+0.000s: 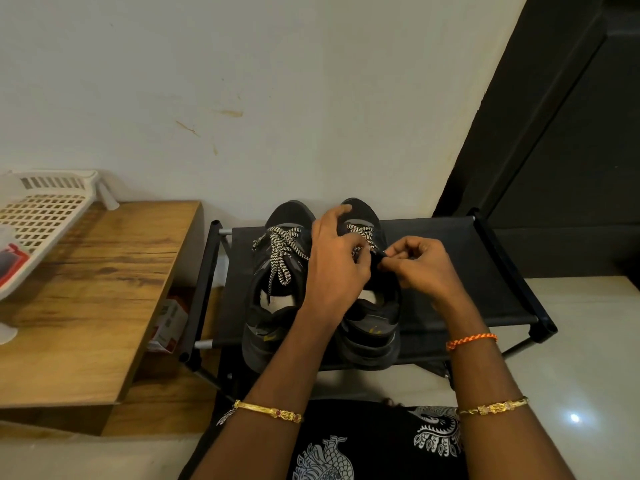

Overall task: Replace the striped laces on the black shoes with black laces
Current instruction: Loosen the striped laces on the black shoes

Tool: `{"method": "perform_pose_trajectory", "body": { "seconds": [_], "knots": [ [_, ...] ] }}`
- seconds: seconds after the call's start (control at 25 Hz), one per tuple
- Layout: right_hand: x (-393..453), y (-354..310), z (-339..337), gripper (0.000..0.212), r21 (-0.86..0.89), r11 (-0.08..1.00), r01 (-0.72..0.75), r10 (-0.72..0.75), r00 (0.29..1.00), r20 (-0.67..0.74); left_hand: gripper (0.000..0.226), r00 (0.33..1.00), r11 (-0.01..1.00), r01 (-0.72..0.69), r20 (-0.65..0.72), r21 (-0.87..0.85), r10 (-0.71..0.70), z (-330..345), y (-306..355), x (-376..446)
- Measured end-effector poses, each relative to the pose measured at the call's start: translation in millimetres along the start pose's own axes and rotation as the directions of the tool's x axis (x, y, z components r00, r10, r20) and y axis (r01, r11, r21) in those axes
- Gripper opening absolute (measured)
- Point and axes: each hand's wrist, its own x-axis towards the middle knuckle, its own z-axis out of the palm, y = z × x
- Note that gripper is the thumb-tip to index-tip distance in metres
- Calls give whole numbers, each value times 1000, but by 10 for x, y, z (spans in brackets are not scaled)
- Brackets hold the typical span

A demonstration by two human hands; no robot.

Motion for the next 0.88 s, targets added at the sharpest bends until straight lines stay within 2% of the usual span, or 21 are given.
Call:
{"method": "perform_pose_trajectory", "body": {
  "seconds": [0.16,0.24,0.28,0.36,0.4,0.48,0.52,0.64,0.88],
  "knots": [
    [4,39,-17,13,41,999,-34,34,999,-7,11,951,985,89,-281,-145,-128,-103,8,38],
    [8,40,-7,16,49,998,-35,36,999,-1,10,907,967,163,-356,-195,-225,-142,-26,42],
    [8,36,-4,16,48,998,-31,31,1000,3,9,894,953,210,-351,-219,-278,-153,-33,45],
    [5,32,-4,16,43,999,-22,22,1000,2,4,899,942,278,-294,-190,-325,-167,-34,52],
    [3,32,-13,15,43,999,-21,22,1000,-4,14,923,952,267,-247,-147,-296,-168,-25,53],
    [-1,30,-16,14,43,999,-19,19,1000,-5,30,985,987,142,-93,-73,-149,-156,-12,46],
    [-4,25,-7,13,44,999,-12,12,1000,-2,29,997,997,79,-3,-10,-79,-138,0,39],
    [-4,4,33,12,40,999,7,-7,1000,-1,17,977,982,-7,212,187,-34,-36,3,-10],
    [-3,1,35,13,18,1000,1,-1,1000,3,7,988,970,-47,156,237,10,-12,-7,10]
  ]
}}
